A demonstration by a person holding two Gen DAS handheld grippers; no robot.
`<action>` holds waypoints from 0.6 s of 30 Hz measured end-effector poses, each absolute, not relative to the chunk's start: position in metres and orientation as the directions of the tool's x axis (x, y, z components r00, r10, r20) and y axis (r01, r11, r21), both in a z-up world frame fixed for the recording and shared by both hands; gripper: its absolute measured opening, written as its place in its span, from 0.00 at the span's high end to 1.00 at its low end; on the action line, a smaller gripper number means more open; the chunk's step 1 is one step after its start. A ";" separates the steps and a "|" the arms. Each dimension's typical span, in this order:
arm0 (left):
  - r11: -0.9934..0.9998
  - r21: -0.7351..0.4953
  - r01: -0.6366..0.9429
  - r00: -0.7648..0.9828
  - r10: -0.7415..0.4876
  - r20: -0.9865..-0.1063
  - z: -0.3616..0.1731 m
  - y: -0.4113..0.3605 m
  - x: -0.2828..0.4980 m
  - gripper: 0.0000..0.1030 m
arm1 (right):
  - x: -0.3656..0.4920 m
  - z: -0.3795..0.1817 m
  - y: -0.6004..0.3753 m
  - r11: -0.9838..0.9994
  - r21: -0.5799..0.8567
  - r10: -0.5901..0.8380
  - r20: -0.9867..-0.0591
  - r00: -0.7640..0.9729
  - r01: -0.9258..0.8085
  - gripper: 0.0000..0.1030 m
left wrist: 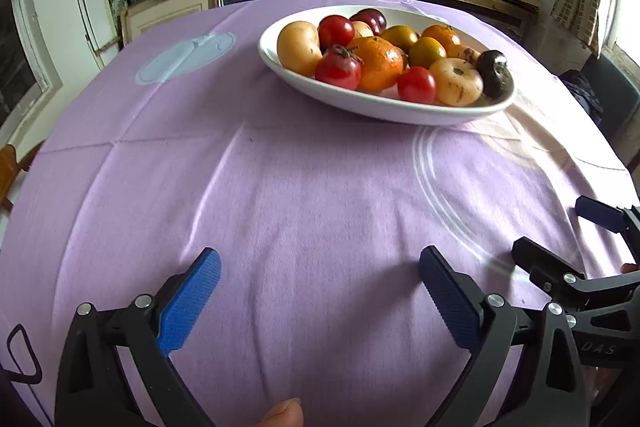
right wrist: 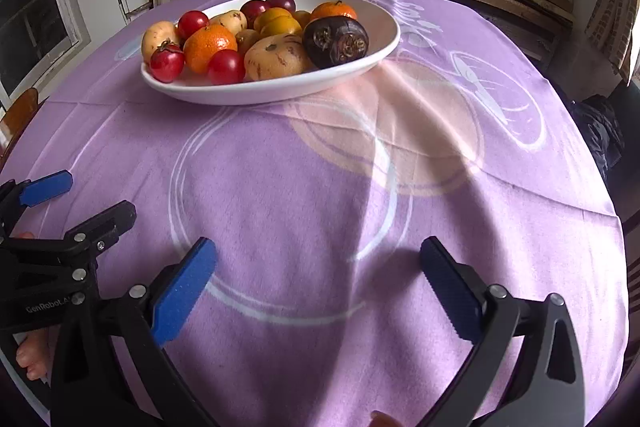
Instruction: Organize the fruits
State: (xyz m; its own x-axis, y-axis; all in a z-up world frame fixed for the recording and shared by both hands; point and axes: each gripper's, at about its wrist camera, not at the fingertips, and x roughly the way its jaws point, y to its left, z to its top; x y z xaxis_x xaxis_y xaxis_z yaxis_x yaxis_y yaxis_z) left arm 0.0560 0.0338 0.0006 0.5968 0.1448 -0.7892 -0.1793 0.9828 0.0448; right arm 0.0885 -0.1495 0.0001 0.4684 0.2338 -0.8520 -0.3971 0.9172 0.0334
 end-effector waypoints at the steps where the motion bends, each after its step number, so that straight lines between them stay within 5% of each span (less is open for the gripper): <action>1: 0.982 0.056 -0.181 0.602 0.156 -0.783 0.002 0.033 0.059 0.03 | 0.094 0.001 -0.148 0.915 0.026 0.232 -0.850 0.474 -0.402 0.04; 6: 0.982 0.074 -0.176 0.656 0.173 -0.734 0.015 0.034 0.074 0.03 | 0.108 0.016 -0.140 0.905 -0.060 0.208 -0.801 0.561 -0.421 0.04; 18: 0.986 0.086 -0.143 0.706 0.163 -0.689 0.025 0.027 0.086 0.03 | 0.116 0.021 -0.145 0.903 0.003 0.278 -0.767 0.579 -0.429 0.04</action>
